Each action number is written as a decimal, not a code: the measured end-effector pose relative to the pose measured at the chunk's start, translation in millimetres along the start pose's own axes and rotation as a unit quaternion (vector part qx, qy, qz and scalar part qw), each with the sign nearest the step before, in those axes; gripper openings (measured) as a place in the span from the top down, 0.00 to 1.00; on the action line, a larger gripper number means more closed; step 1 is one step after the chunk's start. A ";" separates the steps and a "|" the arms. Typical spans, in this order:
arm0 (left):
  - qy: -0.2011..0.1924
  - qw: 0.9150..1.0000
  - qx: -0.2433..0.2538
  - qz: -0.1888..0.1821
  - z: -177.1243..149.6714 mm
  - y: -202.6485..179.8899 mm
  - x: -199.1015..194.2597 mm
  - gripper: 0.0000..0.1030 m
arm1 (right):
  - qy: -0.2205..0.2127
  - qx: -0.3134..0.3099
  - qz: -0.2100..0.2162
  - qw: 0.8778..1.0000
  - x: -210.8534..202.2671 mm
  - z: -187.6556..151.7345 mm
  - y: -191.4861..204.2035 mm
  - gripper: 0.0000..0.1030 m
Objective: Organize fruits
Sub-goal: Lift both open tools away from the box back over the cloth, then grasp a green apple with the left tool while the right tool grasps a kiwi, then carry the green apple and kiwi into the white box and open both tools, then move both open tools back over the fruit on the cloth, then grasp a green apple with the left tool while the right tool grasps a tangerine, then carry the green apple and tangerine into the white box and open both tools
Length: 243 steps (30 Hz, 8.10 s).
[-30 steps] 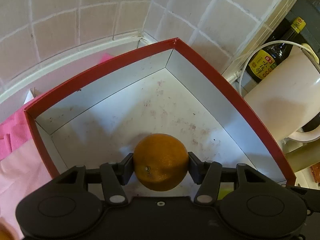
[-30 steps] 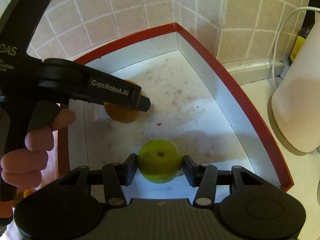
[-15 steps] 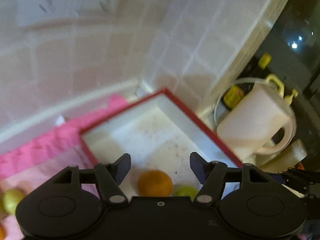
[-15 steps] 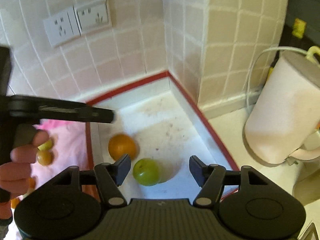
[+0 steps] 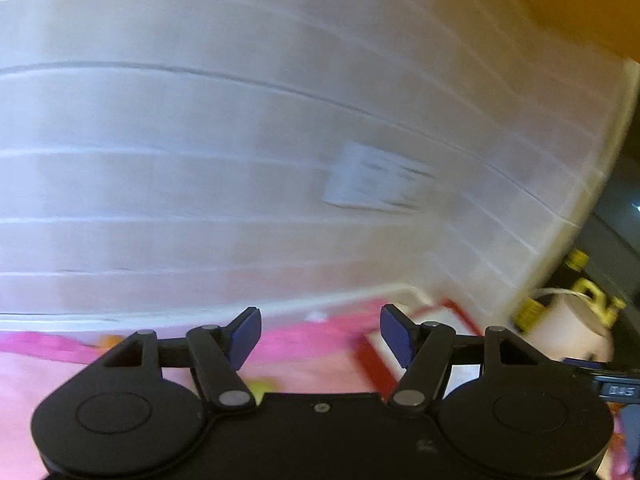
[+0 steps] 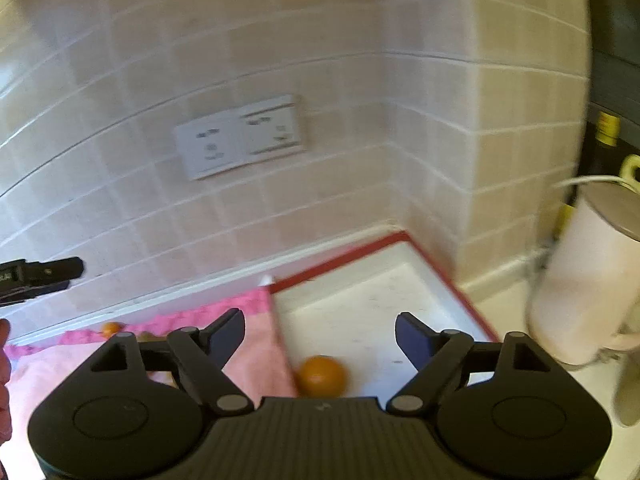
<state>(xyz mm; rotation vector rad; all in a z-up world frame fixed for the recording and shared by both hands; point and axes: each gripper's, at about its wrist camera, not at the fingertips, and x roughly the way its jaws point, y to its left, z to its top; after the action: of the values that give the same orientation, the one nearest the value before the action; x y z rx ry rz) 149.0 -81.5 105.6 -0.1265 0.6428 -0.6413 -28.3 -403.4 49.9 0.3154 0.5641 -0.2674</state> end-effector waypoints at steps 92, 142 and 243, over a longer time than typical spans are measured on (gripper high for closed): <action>0.120 0.962 0.176 -0.172 -21.8 -179.9 198.3 0.43 | 0.066 0.041 -0.046 0.996 54.9 -16.0 -101.7 0.43; 0.089 0.983 0.148 -0.059 -13.3 -90.7 119.5 0.31 | 0.055 0.018 -0.033 0.998 37.7 -17.3 -59.8 0.25; 0.181 0.957 0.121 -0.192 -23.2 -198.3 224.5 0.37 | 0.053 0.002 -0.068 0.996 47.5 -2.6 -116.0 0.59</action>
<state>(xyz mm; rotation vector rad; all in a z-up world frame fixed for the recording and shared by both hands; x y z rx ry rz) 170.9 -371.5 30.4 0.1029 0.8958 -1.1294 -29.4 -516.5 -4.1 0.2965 0.6921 -0.3840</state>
